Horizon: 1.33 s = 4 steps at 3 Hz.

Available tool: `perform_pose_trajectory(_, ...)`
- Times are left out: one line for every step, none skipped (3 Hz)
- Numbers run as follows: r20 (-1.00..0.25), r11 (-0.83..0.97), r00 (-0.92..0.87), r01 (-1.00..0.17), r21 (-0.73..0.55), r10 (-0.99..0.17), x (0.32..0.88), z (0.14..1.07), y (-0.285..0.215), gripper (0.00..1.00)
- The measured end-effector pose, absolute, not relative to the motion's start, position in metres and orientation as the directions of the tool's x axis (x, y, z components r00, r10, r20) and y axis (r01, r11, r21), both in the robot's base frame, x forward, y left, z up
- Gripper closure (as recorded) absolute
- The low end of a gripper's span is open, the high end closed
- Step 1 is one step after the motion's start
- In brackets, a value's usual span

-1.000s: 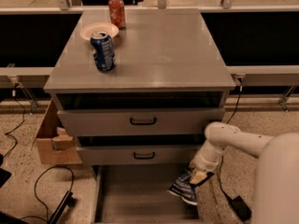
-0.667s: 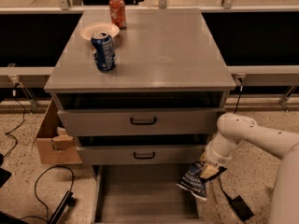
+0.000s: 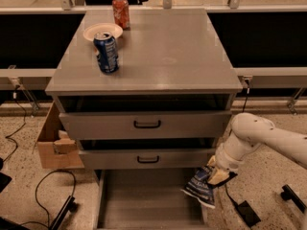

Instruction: Pick blue chip bag from bottom drawer and place on counter

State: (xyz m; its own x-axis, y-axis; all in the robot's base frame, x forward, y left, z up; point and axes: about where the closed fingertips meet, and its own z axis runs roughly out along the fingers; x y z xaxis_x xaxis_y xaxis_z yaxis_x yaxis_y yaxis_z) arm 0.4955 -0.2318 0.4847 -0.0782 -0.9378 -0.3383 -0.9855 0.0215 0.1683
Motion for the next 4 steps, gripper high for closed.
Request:
perform_pose_trajectory(-0.312,0.100,-0.142,-0.984,0.148,-0.939,0.458,0.538,-0.235,1.00)
perform_pose_trajectory(-0.276,0.153,-0.170,-0.985,0.081,-0.946,0.426,0.600,-0.226,1.00)
perform_pose_trajectory(-0.251,0.198,-0.176,-0.978,-0.063,-0.952,0.430,0.688,-0.218,1.00)
perform_pose_trajectory(-0.244,0.258,-0.202,-0.939,-0.228,-0.949,0.452,0.813,-0.219,1.00)
